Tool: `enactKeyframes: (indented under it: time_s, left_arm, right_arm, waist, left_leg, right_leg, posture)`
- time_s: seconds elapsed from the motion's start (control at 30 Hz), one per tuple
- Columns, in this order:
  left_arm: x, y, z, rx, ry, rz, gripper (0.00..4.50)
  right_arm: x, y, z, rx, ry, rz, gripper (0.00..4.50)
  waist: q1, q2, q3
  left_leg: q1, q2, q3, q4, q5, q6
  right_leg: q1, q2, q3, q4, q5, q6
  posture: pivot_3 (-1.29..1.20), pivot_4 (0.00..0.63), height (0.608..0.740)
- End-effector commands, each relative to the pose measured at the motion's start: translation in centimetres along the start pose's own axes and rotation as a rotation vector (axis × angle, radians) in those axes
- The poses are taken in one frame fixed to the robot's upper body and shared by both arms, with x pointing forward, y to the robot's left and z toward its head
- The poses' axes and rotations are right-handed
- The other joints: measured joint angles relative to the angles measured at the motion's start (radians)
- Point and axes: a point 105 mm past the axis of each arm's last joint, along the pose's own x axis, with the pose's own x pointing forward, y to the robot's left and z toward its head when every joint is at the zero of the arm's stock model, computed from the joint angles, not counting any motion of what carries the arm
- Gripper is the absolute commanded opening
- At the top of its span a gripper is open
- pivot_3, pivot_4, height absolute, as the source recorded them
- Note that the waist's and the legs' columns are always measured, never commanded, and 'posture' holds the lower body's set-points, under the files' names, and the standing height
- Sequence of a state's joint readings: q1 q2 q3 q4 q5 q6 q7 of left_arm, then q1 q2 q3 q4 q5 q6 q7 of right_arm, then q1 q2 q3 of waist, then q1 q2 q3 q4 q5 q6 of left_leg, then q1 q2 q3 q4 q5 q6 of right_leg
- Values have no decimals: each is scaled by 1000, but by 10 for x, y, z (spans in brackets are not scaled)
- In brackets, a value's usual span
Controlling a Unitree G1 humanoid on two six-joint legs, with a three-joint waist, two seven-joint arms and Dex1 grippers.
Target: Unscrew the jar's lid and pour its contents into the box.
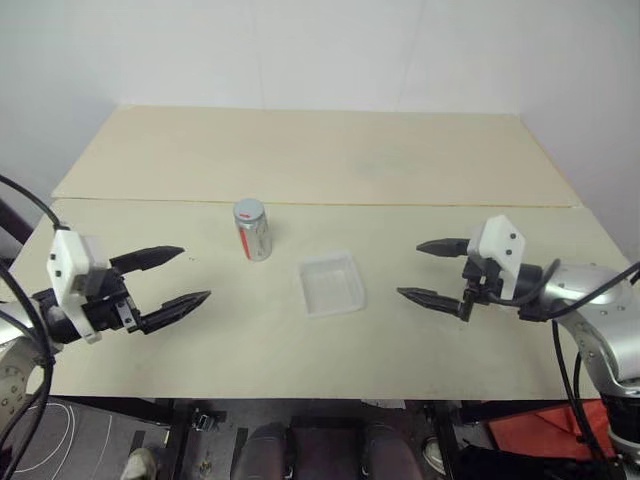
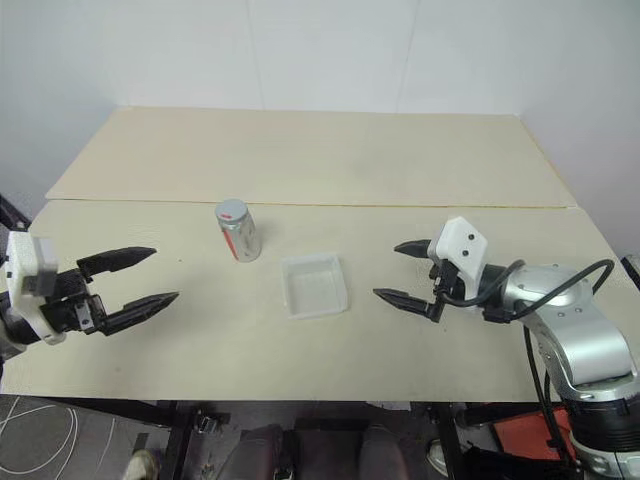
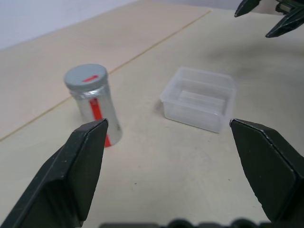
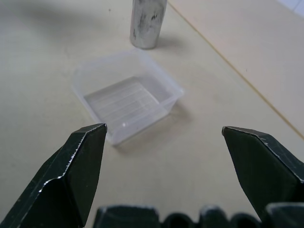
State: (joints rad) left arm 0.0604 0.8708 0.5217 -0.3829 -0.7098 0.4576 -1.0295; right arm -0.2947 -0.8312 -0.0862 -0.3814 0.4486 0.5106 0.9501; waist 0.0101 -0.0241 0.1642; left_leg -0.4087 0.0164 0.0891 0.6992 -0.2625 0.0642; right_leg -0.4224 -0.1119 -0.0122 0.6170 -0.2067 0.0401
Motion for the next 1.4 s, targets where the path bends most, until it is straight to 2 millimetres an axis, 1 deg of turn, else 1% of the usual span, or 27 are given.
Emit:
enactKeyframes:
  time_s: [0.03, 0.13, 0.2, 0.33, 0.47, 0.6, 0.67, 0.8, 0.93, 1.1, 1.2, 1.3, 1.4]
  left_arm:
    - [5, 0, 11, 25, -39, 5, 4440]
    - [13, 4, 4, 25, -42, 56, 4440]
    - [20, 5, 3, 16, -56, 98, 4440]
    - [46, 6, -10, 9, -70, 219, 4440]
    - [71, 15, -21, -49, -137, 352, 4440]
    - [92, 25, -34, -46, -158, 441, 4440]
    - [102, 27, -38, -30, -175, 439, 4440]
    - [123, 41, -41, -17, -208, 474, 4440]
    - [135, 51, -47, -7, -210, 501, 4440]
    - [150, 56, -54, -27, -209, 497, 4440]
    - [163, 59, -54, -54, -221, 511, 4440]
    - [172, 57, -55, -56, -217, 514, 3815]
    - [172, 56, -58, -57, -213, 525, 2831]
  right_arm:
    - [0, -2, 11, -60, -32, 0, 4500]
    - [4, -6, 12, -75, -31, -9, 4500]
    - [5, -6, 21, -82, -64, 13, 4500]
    - [7, -11, 22, -131, -44, -2, 4500]
    - [7, -10, 30, -159, -59, -6, 4500]
    - [6, -9, 34, -185, -55, -6, 4500]
    - [6, -10, 39, -202, -56, -16, 4500]
    - [2, -9, 50, -230, -70, -11, 4500]
    - [0, -8, 53, -251, -64, -32, 4500]
    - [-5, -7, 56, -256, -65, -44, 4500]
    - [-7, -7, 55, -261, -56, -57, 4500]
    - [-8, -5, 56, -264, -53, -54, 4500]
    - [-9, -4, 57, -268, -55, -53, 4500]
  waist:
    - [0, 0, 0]
    - [-1, 0, 0]
    - [-1, 0, 0]
    - [0, 0, 0]
    - [5, -1, 0]
    - [3, -1, 0]
    - [1, -1, 0]
    - [2, -1, 0]
    - [2, -1, 0]
    - [2, -1, 0]
    - [3, -1, 0]
    - [4, -1, 0]
    - [1, -1, 0]
  left_leg:
    - [0, 0, 0, 0, 0, 0]
    - [0, 0, 0, 0, 0, 0]
    - [0, 0, 0, 0, 0, 0]
    - [0, 0, 0, 0, 0, 0]
    - [0, -1, -1, 0, 0, 0]
    - [0, -1, -1, 0, 0, 0]
    - [0, -1, -1, 0, 0, 0]
    - [0, -1, -1, 0, 0, 0]
    - [-1, -2, -1, 0, 0, 0]
    - [-2, -1, -1, 0, 0, 1]
    - [-2, -1, -1, 1, 0, 1]
    - [-2, -2, -2, 1, 0, 1]
    - [-3, -2, -2, 1, 0, 1]
  right_leg:
    - [0, 0, 0, 0, 0, 0]
    - [0, 0, 0, 0, 0, 0]
    - [0, 0, 0, 0, 0, 0]
    - [1, 0, 0, 0, 0, 0]
    - [1, 0, 0, 0, 1, 0]
    - [1, 0, 0, 1, 1, 0]
    - [1, 0, 0, 1, 1, 0]
    - [0, 0, 0, 1, 1, 0]
    - [1, 0, -1, 0, 1, 0]
    - [0, 0, -1, -1, 1, 0]
    - [1, -1, -1, -1, 2, 1]
    - [1, -1, -2, -1, 2, 1]
    - [0, -1, -2, -2, 2, 1]
  posture:
    - [0, 150, 740]
    - [0, 150, 740]
    - [0, 150, 740]
    - [0, 150, 740]
    - [0, 150, 740]
    - [0, 150, 740]
    - [0, 150, 740]
    - [0, 150, 740]
    - [0, 150, 740]
    - [0, 150, 740]
    - [0, 150, 740]
    - [0, 150, 740]
    - [0, 150, 740]
